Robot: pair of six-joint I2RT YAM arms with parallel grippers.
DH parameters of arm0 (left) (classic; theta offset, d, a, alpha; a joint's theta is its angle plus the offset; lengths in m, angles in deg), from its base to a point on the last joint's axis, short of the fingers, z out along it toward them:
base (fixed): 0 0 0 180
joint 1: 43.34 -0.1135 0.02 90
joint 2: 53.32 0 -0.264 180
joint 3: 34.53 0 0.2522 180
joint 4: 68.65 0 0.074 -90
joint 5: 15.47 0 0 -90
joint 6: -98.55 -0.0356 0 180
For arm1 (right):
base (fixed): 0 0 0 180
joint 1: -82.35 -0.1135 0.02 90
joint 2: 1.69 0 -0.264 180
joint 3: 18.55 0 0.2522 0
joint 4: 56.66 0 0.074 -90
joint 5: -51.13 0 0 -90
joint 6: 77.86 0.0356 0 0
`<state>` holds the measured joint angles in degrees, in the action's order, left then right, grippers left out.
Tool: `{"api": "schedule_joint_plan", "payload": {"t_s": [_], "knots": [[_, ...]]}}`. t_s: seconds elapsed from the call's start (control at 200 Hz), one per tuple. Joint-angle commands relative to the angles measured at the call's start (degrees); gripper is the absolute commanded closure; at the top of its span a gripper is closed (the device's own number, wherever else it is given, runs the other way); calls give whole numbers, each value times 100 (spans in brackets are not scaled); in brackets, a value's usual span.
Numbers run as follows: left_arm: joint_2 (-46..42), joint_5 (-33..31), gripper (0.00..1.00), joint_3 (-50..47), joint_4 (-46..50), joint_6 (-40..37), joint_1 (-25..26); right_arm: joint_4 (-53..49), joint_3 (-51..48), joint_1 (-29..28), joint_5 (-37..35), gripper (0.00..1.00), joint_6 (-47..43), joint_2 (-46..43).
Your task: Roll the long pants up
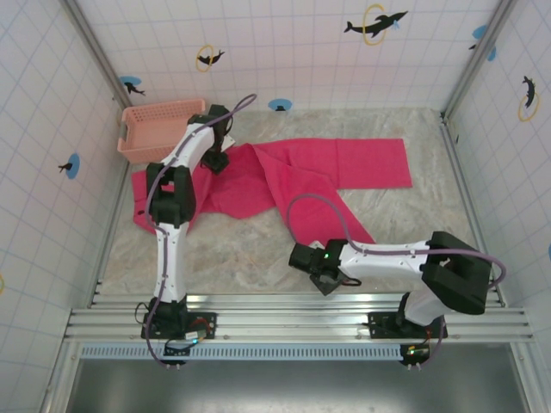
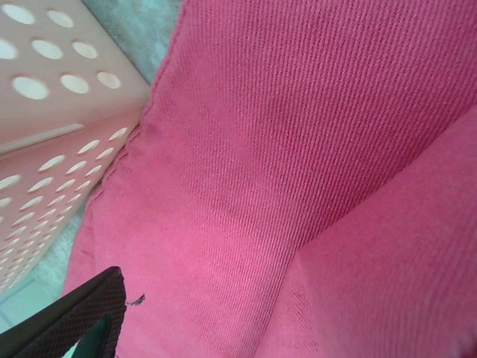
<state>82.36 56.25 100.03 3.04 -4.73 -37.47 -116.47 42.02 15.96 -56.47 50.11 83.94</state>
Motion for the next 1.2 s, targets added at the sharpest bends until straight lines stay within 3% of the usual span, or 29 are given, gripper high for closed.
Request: {"api": "schedule_joint_plan", "payload": {"t_s": [0.0, 0.1, 0.24, 0.465, 0.811, 1.196], "knots": [[-327, 61, 17, -47, -53, 27, -59, -847, 575, 191, -1378, 92, 174, -826], [-346, 88, 17, -32, -44, 44, -83, -1067, 922, 907, -1800, 96, -62, -1473], [-331, 139, 17, -45, -41, 67, -140, -623, 1049, 2485, -1595, 100, -665, -1928], [-338, 144, 17, -70, -54, 73, -176, 131, 1642, 4311, -1214, 100, -1623, -1312], [-279, 181, 17, 133, 78, 17, -174, 1114, 3412, 5209, -1171, 100, -2318, 843], [161, 420, 19, 701, 583, -59, -168, 1176, 5416, 5844, -2025, 100, -2661, 2887]]}}
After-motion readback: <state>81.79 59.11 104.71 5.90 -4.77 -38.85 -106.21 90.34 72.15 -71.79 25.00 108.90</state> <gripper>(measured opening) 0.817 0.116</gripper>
